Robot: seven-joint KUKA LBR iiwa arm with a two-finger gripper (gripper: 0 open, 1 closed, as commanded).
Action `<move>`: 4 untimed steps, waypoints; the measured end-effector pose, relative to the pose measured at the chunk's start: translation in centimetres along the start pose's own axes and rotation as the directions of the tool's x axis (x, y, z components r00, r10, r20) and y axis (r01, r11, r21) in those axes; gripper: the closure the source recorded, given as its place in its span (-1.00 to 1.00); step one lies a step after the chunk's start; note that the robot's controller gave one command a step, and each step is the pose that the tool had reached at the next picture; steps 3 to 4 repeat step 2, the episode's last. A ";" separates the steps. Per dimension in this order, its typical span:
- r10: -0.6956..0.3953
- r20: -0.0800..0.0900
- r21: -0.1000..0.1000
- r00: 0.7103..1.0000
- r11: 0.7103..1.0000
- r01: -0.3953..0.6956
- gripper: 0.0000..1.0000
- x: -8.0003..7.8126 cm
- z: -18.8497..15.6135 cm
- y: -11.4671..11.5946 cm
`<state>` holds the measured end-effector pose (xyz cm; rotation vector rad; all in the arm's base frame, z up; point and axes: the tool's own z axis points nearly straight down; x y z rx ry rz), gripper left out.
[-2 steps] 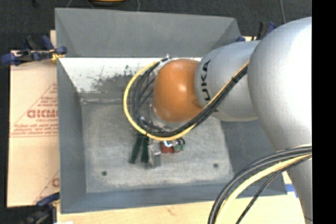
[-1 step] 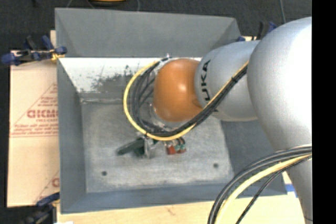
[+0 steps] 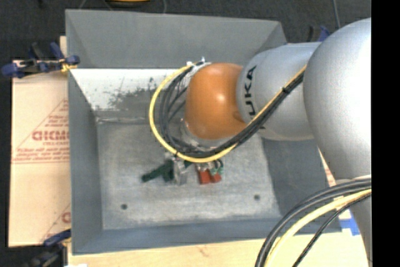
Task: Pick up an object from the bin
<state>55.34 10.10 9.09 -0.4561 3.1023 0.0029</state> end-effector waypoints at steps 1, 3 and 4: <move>0.006 0.001 0.001 1.000 1.000 -0.006 1.00 -0.2 -3.3 -0.1; 0.012 0.001 0.001 1.000 1.000 -0.012 1.00 -0.3 -4.9 -0.1; 0.012 0.001 0.001 1.000 1.000 -0.012 1.00 -0.3 -4.9 -0.1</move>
Offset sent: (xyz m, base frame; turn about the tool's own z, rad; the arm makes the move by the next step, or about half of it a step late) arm 0.0000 0.0000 0.0306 0.0000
